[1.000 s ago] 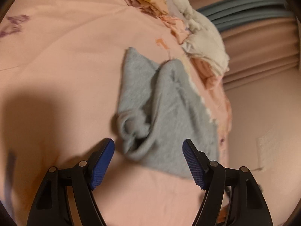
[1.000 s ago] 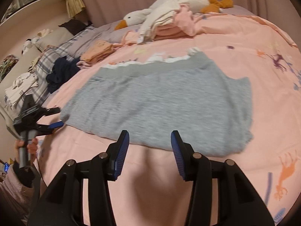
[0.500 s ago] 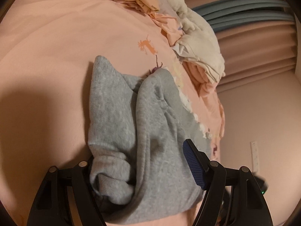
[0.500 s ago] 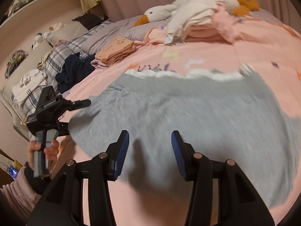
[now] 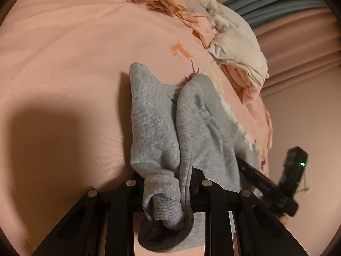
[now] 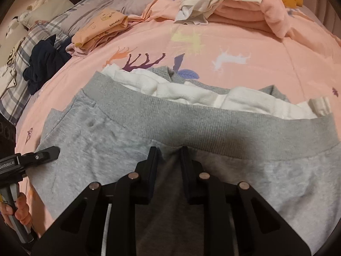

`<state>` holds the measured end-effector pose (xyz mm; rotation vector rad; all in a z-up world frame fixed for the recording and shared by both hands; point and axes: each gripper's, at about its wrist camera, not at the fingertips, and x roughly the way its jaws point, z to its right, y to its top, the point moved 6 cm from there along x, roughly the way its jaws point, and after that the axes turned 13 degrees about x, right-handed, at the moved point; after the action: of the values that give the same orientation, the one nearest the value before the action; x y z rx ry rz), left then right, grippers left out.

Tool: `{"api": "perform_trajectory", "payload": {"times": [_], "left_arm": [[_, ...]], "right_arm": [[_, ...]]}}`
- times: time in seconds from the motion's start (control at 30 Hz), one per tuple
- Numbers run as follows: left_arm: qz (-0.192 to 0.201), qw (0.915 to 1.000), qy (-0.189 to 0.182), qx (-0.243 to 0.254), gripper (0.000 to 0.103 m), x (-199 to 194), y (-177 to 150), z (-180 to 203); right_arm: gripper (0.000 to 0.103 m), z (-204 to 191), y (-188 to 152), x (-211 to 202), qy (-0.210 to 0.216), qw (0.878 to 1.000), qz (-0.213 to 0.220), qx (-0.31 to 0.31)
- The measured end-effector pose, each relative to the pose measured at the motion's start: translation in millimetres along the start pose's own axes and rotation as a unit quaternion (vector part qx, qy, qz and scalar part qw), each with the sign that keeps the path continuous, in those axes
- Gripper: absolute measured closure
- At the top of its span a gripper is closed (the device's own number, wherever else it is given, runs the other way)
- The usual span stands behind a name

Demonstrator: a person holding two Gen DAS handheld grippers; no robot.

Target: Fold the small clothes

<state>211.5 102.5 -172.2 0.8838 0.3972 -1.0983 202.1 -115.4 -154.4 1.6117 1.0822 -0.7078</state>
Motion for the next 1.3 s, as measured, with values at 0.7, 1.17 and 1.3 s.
{"api": "perform_trajectory", "payload": {"times": [0.7, 1.17, 1.3], "left_arm": [[0.018, 0.9989, 0.037, 0.022, 0.083, -17.9, 18.5, 34.5], [0.028, 0.9765, 0.051, 0.207, 0.087, 4.0, 29.0, 208.2], [0.015, 0.9653, 0.048, 0.256, 0.087, 27.4, 15.1, 252.0]], "right_arm": [[0.082, 13.3, -94.3, -59.7, 0.101, 0.994, 0.005, 0.037], [0.079, 104.3, -94.0, -121.7, 0.203, 0.954, 0.092, 0.202], [0.079, 133.0, -101.1, -134.1, 0.211, 0.942, 0.109, 0.238]]}}
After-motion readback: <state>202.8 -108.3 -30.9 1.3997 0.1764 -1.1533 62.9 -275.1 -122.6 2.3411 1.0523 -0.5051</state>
